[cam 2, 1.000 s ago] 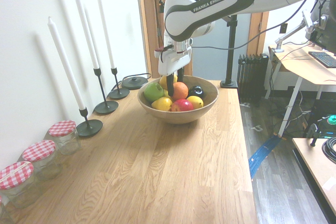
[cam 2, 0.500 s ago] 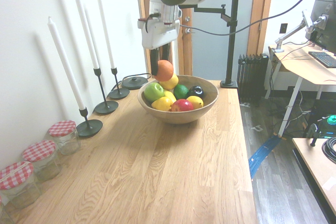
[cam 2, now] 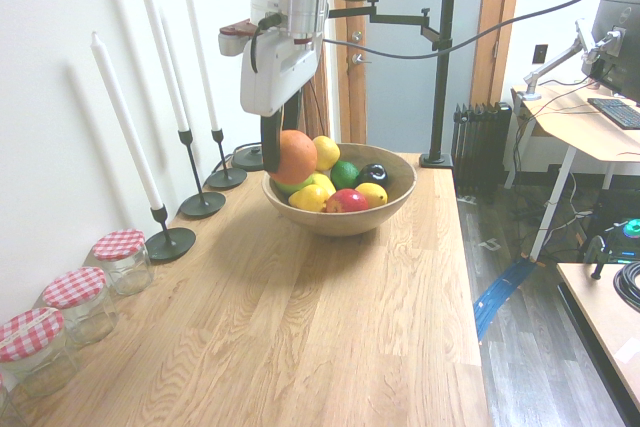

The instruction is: Take orange out of the basket

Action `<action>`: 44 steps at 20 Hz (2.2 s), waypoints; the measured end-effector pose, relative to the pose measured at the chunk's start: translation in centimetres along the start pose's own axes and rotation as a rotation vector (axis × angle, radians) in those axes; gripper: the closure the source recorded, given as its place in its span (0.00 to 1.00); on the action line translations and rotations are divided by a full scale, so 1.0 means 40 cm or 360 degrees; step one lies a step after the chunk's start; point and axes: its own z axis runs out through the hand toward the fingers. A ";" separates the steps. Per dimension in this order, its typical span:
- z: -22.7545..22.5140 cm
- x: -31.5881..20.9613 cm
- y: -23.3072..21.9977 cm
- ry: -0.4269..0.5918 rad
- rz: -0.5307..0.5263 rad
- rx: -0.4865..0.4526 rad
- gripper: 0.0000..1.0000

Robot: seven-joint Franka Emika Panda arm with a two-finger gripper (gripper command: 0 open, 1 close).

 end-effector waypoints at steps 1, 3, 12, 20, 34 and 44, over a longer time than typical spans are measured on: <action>0.010 -0.031 -0.003 -0.0004 -0.0014 -0.0001 1.00; 0.044 -0.083 0.000 -0.0012 -0.0029 -0.0014 1.00; 0.282 -0.092 0.047 -0.0064 0.0011 -0.0149 1.00; 0.408 -0.055 0.013 -0.0120 0.0024 -0.0214 1.00; 0.431 -0.016 -0.015 -0.0149 0.0050 -0.0238 0.00; 0.431 -0.003 -0.005 -0.0157 0.0075 -0.0243 0.00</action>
